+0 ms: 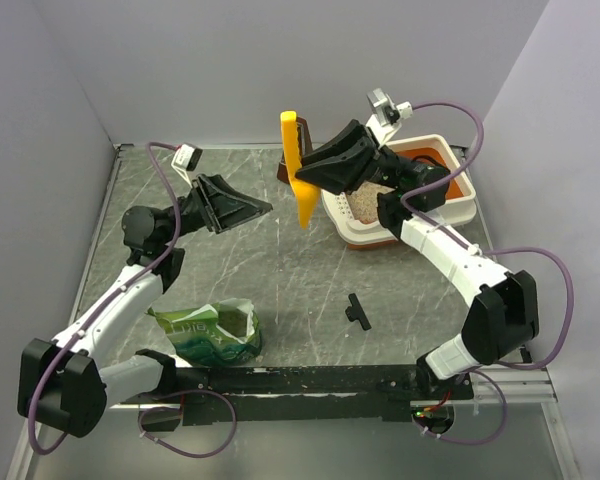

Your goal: Fill the litter box with clean litter

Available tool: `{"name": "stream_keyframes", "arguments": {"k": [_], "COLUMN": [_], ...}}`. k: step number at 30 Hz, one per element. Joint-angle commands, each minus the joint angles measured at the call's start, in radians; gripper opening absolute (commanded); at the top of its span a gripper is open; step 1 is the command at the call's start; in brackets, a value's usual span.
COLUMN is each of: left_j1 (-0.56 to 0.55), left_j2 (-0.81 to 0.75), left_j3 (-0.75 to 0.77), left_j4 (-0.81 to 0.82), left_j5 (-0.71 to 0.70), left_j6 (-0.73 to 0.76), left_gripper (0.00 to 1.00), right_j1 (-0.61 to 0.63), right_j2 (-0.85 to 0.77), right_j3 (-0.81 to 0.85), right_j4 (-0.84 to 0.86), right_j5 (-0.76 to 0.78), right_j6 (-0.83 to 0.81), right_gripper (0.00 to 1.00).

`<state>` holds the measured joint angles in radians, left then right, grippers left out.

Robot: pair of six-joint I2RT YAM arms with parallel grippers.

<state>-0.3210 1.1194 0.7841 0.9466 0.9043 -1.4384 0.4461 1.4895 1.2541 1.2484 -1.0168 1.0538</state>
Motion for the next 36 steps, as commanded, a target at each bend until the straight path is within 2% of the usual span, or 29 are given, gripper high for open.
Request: {"name": "stream_keyframes", "arguments": {"k": [1, 11, 26, 36], "left_j1": [0.005, 0.005, 0.005, 0.005], "left_j2": [0.023, 0.114, 0.134, 0.145], "left_j3": [-0.02, -0.039, -0.069, -0.074], "left_j4": [0.084, 0.375, 0.544, 0.629], "left_j5": [0.033, 0.058, 0.058, 0.045], "left_j6": [-0.076, -0.293, -0.427, -0.491], "left_gripper": [0.63, 0.61, 0.59, 0.58], "right_j1": [0.025, 0.1, 0.195, 0.227], "right_j2": [0.0, 0.084, 0.212, 0.213], "right_j3": [0.094, 0.231, 0.399, 0.351], "right_j4": [0.394, 0.394, 0.395, 0.395], "right_j5": [-0.026, -0.052, -0.065, -0.054], "right_j6": [-0.034, -0.054, -0.061, -0.115], "right_gripper": [0.0, 0.0, 0.0, 0.0]}}
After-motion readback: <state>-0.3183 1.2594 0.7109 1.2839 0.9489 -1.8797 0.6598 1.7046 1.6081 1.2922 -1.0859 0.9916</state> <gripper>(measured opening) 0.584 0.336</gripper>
